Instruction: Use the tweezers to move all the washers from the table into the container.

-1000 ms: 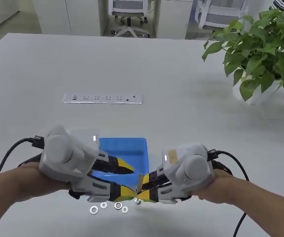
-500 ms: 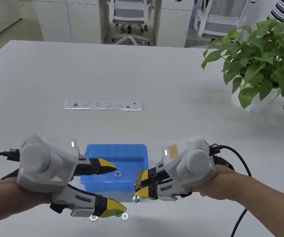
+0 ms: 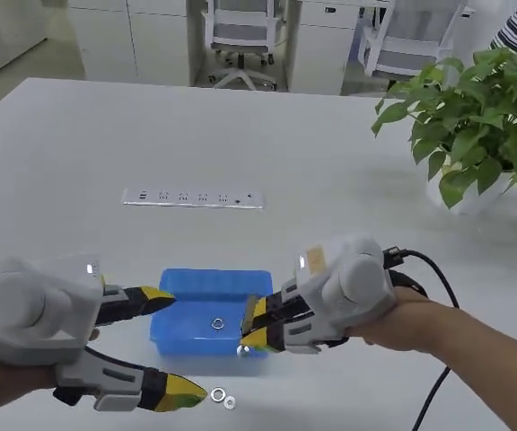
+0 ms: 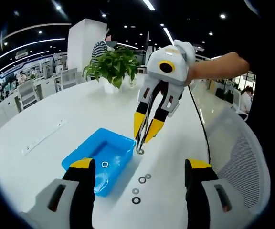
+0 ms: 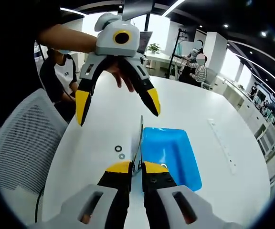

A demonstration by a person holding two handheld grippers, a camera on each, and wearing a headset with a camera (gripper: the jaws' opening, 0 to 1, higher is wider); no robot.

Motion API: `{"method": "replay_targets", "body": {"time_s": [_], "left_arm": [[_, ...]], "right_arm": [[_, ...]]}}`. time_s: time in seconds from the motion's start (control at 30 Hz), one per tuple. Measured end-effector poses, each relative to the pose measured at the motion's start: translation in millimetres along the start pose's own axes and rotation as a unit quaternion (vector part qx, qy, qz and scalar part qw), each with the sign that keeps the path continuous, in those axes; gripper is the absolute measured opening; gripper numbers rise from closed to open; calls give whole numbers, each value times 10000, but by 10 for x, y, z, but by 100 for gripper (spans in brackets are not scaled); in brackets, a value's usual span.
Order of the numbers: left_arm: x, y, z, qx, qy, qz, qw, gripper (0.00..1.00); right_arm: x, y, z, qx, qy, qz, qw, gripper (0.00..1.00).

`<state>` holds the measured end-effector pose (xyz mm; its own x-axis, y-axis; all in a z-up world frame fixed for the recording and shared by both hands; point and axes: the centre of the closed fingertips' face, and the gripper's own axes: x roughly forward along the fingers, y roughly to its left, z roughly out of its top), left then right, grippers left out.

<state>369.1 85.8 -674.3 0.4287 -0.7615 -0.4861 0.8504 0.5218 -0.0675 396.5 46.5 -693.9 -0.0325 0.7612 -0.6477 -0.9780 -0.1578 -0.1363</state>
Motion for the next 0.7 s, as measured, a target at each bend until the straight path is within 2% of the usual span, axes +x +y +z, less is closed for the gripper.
{"method": "replay_targets", "body": {"time_s": [0.17,0.4,0.7], "left_arm": [[-62,15,-30,-60,2,70,10000,86],[-121,69,1,-76,-73,254,9996,94],[-148,101,-48,-203,-16,297,9993,99]], "right_arm": [[6,-106,48,46,-59,-65,10000,9],[47,-293,95,60,-108,-185,9998,9],[129,-471,14,66,-50,-320,9995,9]]}}
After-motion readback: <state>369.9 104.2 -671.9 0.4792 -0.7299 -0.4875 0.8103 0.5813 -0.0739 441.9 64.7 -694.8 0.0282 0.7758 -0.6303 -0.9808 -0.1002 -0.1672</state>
